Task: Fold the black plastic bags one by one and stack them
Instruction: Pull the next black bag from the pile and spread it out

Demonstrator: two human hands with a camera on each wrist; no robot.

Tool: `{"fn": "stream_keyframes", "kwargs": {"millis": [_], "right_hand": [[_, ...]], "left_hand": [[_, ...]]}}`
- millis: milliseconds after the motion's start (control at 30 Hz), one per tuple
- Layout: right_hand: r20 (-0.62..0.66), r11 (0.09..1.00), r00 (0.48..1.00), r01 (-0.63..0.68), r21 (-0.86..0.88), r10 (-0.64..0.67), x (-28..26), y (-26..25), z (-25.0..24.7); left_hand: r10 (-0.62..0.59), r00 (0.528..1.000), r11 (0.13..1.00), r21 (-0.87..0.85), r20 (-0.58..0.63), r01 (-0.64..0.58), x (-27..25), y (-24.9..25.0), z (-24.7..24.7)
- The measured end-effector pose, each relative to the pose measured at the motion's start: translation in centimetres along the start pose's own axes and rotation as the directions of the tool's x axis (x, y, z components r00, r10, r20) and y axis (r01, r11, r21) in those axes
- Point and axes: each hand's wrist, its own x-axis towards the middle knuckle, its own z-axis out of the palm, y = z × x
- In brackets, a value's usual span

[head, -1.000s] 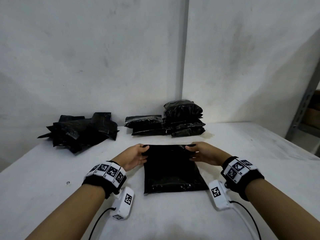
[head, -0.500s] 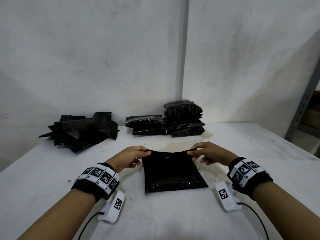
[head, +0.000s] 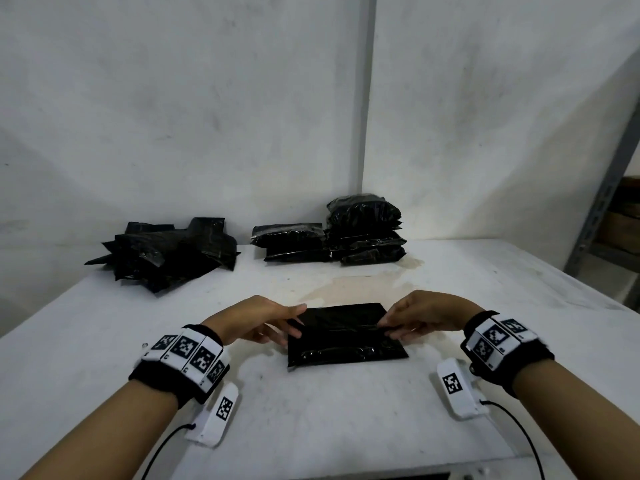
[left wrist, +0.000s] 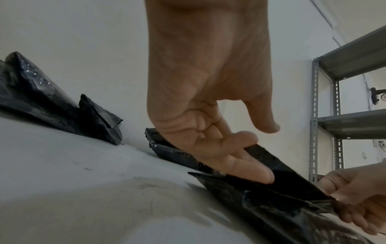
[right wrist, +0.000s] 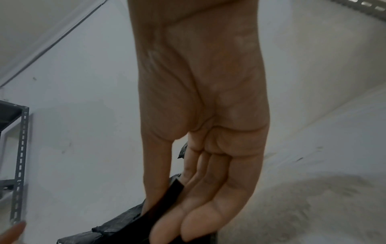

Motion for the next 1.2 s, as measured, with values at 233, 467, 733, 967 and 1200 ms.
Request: {"fn": "stream_keyframes", "kwargs": {"millis": [233, 467, 733, 967, 1200], "right_hand": [[-0.001, 0.997, 1.000, -0.018, -0.076, 0.018, -0.3, 0.0, 0.2], [-0.030, 0.970, 1.000, -0.003, -0.244, -0.004, -0.9, -0.5, 0.9], [-0.066, 0.916, 0.998, -0.031, -0.401, 0.005, -0.8, -1.0, 1.9], [-0.160, 0.843, 0.987, -0.109, -0.527, 0.028, -0.1, -1.5, 3.1], [-0.176, 0.782, 0.984, -0.138, -0.608, 0.036, 0.3, -1.7, 3.9]], "left_hand": [[-0.045, 0.997, 0.997, 0.072, 0.054, 0.041, -0.1, -0.4, 0.9], [-0.079, 0.995, 0.995, 0.066, 0.053, 0.075, 0.4, -0.6, 1.1], [0.076, 0.990, 0.891, 0.454, -0.121, -0.013, 0.5, -0.1, 1.7], [0.469, 0.880, 0.703, 0.571, 0.074, -0.423, 0.4, 0.8, 3.7], [0.353, 0.923, 0.731, 0.571, 0.154, -0.375, 0.4, 1.0, 4.4]]}}
